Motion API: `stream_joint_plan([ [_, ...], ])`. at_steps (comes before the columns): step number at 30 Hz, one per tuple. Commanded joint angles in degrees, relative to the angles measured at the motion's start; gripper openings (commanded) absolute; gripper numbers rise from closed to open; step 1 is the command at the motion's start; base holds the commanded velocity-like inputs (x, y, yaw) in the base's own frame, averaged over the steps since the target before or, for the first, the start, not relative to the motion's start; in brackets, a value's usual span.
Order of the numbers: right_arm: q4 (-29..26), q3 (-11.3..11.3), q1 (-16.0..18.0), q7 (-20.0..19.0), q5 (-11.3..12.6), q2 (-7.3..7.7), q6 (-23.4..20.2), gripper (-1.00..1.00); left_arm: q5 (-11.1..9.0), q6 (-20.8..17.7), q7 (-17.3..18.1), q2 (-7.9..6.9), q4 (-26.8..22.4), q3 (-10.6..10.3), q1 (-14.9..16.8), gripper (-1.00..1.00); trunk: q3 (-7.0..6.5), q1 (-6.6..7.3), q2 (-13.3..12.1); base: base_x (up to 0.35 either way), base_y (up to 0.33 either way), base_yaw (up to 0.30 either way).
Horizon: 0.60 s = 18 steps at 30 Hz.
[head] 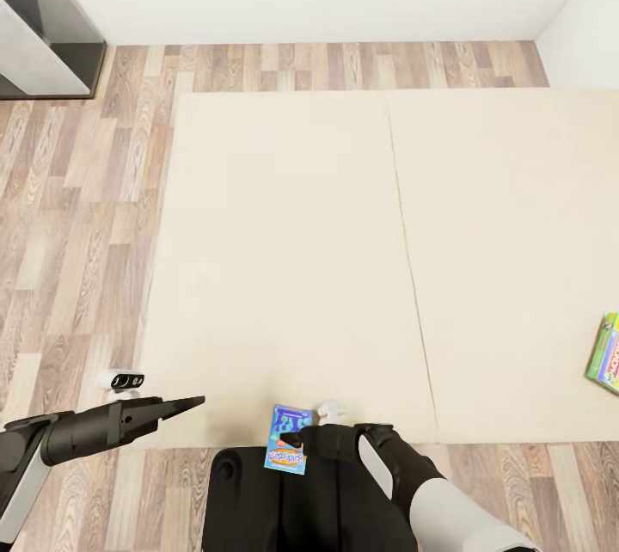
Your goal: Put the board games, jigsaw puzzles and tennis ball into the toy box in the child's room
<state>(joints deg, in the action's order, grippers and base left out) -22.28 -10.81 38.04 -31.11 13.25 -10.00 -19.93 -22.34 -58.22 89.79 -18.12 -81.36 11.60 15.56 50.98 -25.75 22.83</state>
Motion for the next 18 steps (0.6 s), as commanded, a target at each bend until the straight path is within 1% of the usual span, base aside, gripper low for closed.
stream_joint_plan([
  [1,0.0,-0.1,0.0,0.1,0.5,0.0,-0.5,1.0,0.0,-0.6,0.2,-0.01,0.0,0.0,0.0,1.0,0.06,-0.03,0.1,0.0,0.0,0.0],
  [13,0.0,-0.1,0.0,0.1,0.5,0.0,-0.4,1.0,0.0,-0.6,0.2,0.01,0.0,0.0,0.0,1.0,0.06,-0.03,0.1,0.001,0.0,0.0],
  [18,0.0,-0.1,0.0,0.1,0.5,0.0,-0.5,1.0,0.0,-0.6,0.2,0.01,0.0,0.0,0.0,1.0,0.06,-0.03,0.1,0.067,0.0,0.0],
])
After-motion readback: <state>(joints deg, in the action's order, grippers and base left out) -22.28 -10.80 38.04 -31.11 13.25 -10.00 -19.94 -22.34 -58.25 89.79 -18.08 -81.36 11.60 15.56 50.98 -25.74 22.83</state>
